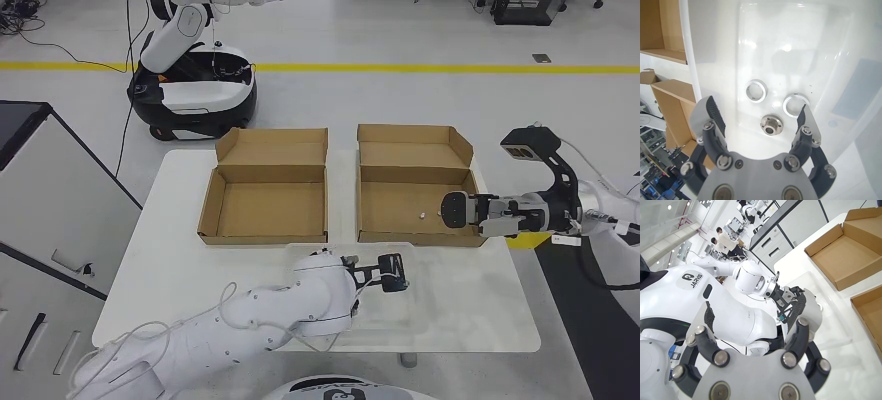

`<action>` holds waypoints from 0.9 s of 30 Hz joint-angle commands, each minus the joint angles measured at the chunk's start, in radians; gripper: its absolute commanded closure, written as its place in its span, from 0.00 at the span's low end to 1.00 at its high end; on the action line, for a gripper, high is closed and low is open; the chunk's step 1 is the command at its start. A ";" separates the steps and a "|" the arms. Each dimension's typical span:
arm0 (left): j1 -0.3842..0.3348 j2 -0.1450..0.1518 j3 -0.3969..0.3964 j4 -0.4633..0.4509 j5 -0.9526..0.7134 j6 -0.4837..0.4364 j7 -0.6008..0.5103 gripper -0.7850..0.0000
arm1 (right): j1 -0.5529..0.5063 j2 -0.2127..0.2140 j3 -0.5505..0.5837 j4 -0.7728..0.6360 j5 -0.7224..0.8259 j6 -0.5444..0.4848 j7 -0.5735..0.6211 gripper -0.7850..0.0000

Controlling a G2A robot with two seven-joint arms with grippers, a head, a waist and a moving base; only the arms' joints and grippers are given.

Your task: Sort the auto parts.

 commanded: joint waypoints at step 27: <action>-0.057 -0.075 0.075 0.174 0.045 0.030 0.003 0.77 | 0.000 0.000 0.000 0.000 0.000 0.000 0.000 0.00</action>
